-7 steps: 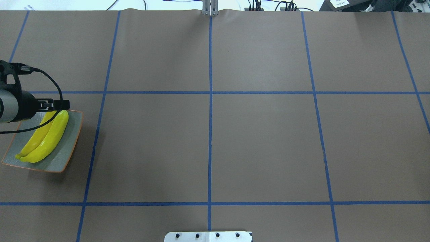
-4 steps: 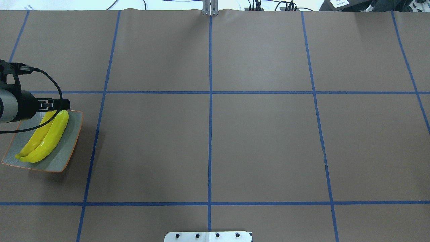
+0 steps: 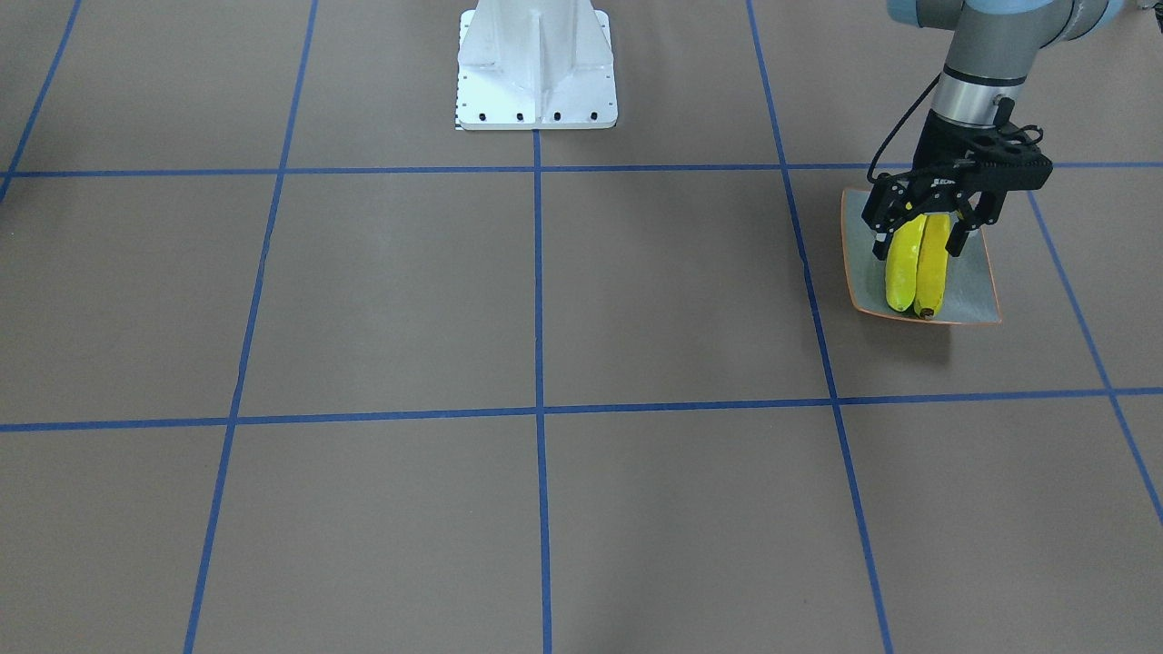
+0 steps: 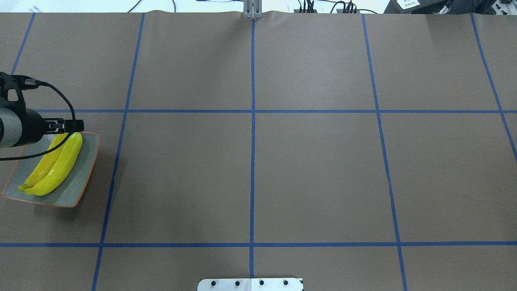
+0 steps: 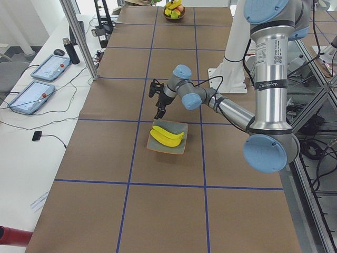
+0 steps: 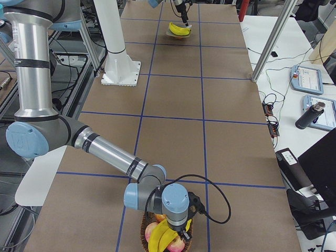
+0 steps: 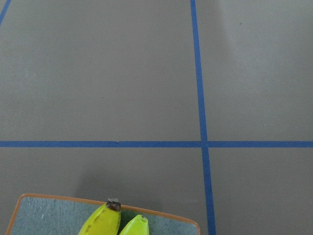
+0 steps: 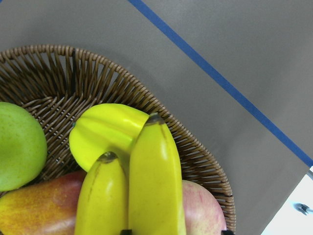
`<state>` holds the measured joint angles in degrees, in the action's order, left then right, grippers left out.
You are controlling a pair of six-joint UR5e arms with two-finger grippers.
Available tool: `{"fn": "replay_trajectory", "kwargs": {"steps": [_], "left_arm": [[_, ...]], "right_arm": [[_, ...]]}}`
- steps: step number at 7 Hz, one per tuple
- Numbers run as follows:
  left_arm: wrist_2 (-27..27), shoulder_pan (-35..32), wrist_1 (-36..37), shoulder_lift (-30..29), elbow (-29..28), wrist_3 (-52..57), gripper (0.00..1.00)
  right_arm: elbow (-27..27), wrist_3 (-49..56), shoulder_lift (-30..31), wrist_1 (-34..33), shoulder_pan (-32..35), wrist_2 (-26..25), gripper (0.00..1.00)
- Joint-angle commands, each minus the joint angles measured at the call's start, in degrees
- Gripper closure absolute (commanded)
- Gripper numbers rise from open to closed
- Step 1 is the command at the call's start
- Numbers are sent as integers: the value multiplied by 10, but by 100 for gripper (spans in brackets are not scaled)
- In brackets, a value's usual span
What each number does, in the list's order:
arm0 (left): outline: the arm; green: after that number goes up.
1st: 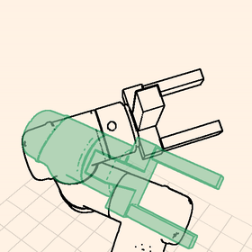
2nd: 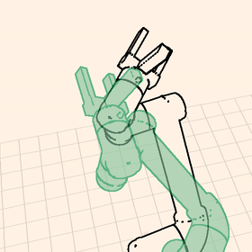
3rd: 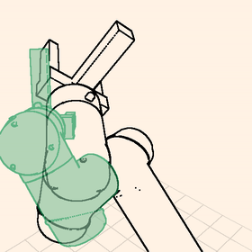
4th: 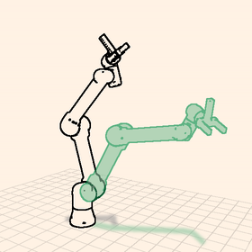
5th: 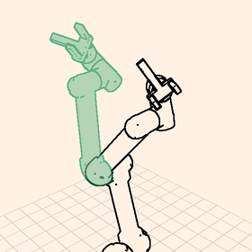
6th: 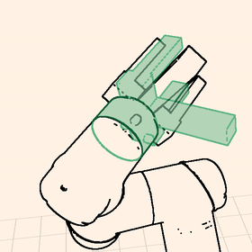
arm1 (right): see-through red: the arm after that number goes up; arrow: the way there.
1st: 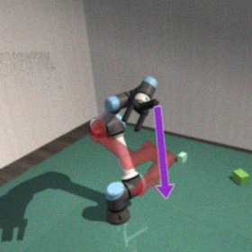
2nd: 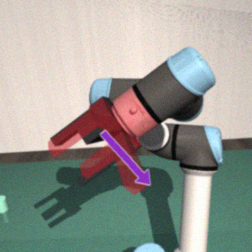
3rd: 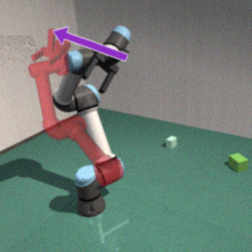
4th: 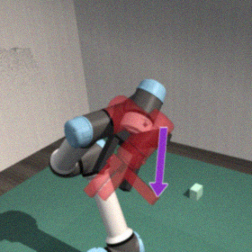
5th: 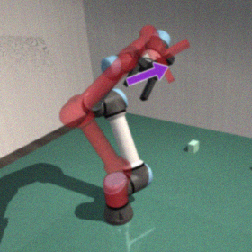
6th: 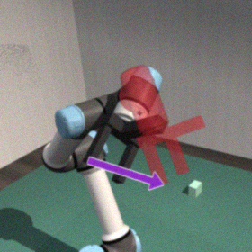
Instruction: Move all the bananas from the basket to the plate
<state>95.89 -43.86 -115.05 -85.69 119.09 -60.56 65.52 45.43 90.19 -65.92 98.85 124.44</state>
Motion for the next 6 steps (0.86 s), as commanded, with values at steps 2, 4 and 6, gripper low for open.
{"fn": "replay_trajectory", "kwargs": {"steps": [2,4,6], "left_arm": [[0,1,0,-1,0,0,0],[0,1,0,-1,0,0,0],[0,1,0,-10,-3,-1,0]], "right_arm": [[0,-40,2,0,-9,6,32],[-5,-39,6,1,-10,5,32],[-10,-39,5,1,-12,3,33]]}}
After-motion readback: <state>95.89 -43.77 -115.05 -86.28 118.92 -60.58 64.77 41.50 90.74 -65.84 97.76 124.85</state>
